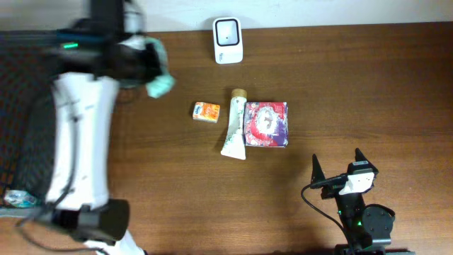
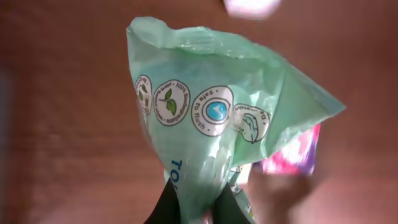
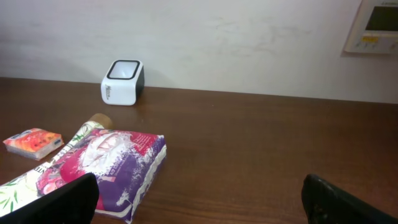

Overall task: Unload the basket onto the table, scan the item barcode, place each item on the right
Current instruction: 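Place the green wipes pack next to the tube, release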

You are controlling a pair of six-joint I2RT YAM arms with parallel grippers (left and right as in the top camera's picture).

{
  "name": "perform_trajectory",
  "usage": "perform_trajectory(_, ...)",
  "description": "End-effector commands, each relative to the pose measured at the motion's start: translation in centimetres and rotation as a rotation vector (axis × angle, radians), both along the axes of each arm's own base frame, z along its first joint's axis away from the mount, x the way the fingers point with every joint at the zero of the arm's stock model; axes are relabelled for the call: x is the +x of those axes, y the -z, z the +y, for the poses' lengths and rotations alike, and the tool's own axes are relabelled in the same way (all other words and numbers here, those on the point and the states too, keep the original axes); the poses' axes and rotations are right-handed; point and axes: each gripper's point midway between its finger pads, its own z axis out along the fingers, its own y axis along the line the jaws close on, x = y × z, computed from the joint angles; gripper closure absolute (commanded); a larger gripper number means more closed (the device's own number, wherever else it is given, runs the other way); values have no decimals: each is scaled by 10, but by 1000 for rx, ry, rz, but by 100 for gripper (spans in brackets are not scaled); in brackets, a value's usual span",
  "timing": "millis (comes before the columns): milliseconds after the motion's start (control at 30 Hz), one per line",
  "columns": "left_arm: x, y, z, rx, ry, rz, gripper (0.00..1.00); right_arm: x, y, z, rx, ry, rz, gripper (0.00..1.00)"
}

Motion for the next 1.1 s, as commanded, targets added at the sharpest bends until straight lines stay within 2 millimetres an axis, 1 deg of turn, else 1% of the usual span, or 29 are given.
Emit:
perform_trajectory(0, -6, 78, -57, 106, 177, 147, 100, 0, 3, 1, 3, -3, 5, 1)
perform_trajectory(33, -8, 103, -69, 129, 207, 197, 100, 0, 3, 1, 3, -3, 5, 1)
perform_trajectory(100, -12, 132, -84, 149, 243, 255, 100, 0, 3, 1, 3, -3, 5, 1)
perform_trajectory(167, -16, 167, -102, 174, 286, 314, 100, 0, 3, 1, 3, -3, 5, 1)
perform_trajectory(267, -19, 210, -116, 203, 318, 389, 100, 0, 3, 1, 3, -3, 5, 1)
perform_trajectory(300, -20, 220, -117, 212, 321, 412, 91, 0, 3, 1, 3, -3, 5, 1)
perform_trajectory(333, -21, 226, -116, 216, 322, 425, 75, 0, 3, 1, 3, -3, 5, 1)
perform_trajectory(367, -21, 231, -116, 220, 321, 437, 53, 0, 3, 1, 3, -3, 5, 1)
perform_trajectory(400, -20, 232, -114, 220, 316, 439, 44, 0, 3, 1, 3, -3, 5, 1)
perform_trajectory(433, -17, 230, -111, 218, 308, 433, 30, 0, 3, 1, 3, -3, 5, 1)
perform_trajectory(467, -13, 223, -106, 218, 295, 425, 13, 0, 3, 1, 3, -3, 5, 1)
perform_trajectory(500, -6, 209, -100, 209, 276, 412, 8, 0, 3, 1, 3, -3, 5, 1)
perform_trajectory(567, 7, 176, -84, 190, 232, 381, 7, 0, 3, 1, 3, -3, 5, 1)
perform_trajectory(600, 14, 155, -74, 178, 206, 356, 7, 0, 3, 1, 3, -3, 5, 1)
perform_trajectory(633, 21, 132, -63, 165, 182, 319, 7, 0, 3, 1, 3, -3, 5, 1)
perform_trajectory(667, 28, 99, -48, 150, 160, 258, 7, 0, 3, 1, 3, -3, 5, 1)
perform_trajectory(700, 31, 74, -34, 137, 128, 211, 7, 0, 3, 1, 3, -3, 5, 1)
perform_trajectory(733, 38, 54, -26, 116, 122, 147, 9, 0, 3, 1, 3, -3, 5, 1)
perform_trajectory(767, 41, 24, -14, 89, 103, 63, 8, 0, 3, 1, 3, -3, 5, 1)
perform_trajectory(800, 41, 10, -4, 82, 79, 24, 7, 0, 3, 1, 3, -3, 5, 1)
perform_trajectory(833, 36, -11, 15, 77, 37, -25, 6, 0, 3, 1, 3, -3, 5, 1)
perform_trajectory(900, 27, -38, 47, 87, -25, -85, 5, 0, 3, 1, 3, -3, 5, 1)
perform_trajectory(933, 21, -49, 67, 112, -73, -108, 5, 0, 3, 1, 3, -3, 5, 1)
perform_trajectory(1000, 4, -66, 114, 203, -197, -133, 5, 0, 3, 1, 3, -3, 5, 1)
perform_trajectory(1067, -17, -70, 160, 266, -345, -110, 4, 0, 3, 1, 3, -3, 5, 1)
